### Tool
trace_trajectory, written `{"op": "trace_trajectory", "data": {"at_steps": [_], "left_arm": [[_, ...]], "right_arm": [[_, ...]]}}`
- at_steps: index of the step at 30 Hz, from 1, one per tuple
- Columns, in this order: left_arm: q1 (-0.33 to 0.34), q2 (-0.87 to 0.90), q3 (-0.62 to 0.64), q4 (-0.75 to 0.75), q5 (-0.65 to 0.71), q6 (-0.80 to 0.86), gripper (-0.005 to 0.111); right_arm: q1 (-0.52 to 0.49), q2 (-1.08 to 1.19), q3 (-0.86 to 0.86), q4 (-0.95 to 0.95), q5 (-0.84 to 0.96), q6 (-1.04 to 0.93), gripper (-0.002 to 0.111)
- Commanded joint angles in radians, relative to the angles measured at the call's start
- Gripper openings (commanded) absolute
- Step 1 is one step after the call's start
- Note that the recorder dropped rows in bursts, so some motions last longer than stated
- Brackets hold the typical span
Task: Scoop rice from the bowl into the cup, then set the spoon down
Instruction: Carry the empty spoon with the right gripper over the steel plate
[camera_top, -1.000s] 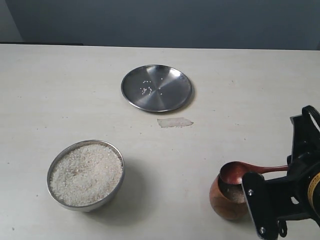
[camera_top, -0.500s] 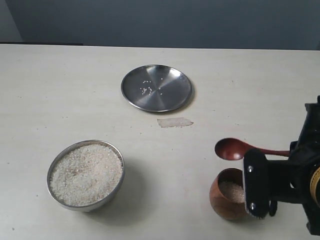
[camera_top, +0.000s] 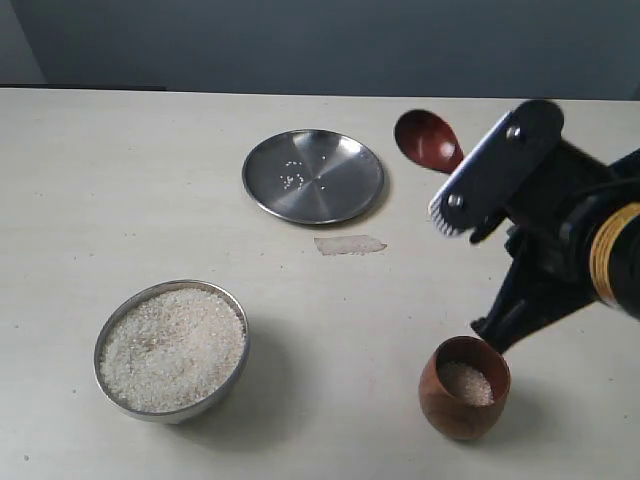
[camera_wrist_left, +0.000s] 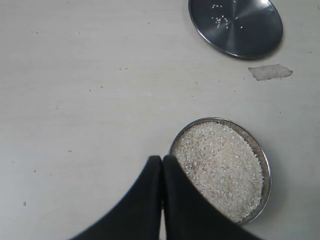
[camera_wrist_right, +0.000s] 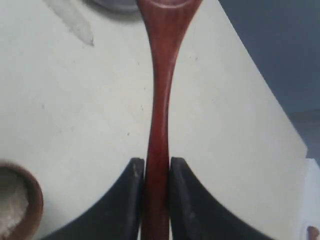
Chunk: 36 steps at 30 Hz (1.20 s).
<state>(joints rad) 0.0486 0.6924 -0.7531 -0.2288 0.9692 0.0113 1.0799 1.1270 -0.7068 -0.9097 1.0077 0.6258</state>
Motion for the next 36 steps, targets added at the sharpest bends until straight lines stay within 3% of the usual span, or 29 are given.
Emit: {"op": "trace_trajectory", "data": {"at_steps": [1, 7, 12, 17, 25, 36], "left_arm": [[0.001, 0.0, -0.005, 0.009, -0.005, -0.002, 0.0], [0.001, 0.0, -0.005, 0.009, -0.005, -0.002, 0.0], [0.001, 0.0, -0.005, 0.009, -0.005, -0.002, 0.0], [0.001, 0.0, -0.005, 0.009, -0.005, -0.002, 0.0], [0.001, 0.0, -0.005, 0.009, -0.005, -0.002, 0.0], [0.001, 0.0, -0.005, 0.009, -0.005, -0.002, 0.0]], "right_arm": [[-0.144, -0.004, -0.08, 0.108, -0.199, 0.034, -0.001], [-0.301, 0.054, -0.161, 0.266, -0.422, 0.034, -0.001], [-0.356, 0.185, -0.226, 0.292, -0.494, 0.029, -0.001], [-0.373, 0.422, -0.351, 0.254, -0.557, 0.018, -0.001], [-0.531, 0.739, -0.603, 0.381, -0.675, 0.023, -0.001], [-0.557, 0.993, -0.74, 0.404, -0.718, -0.005, -0.001]]}}
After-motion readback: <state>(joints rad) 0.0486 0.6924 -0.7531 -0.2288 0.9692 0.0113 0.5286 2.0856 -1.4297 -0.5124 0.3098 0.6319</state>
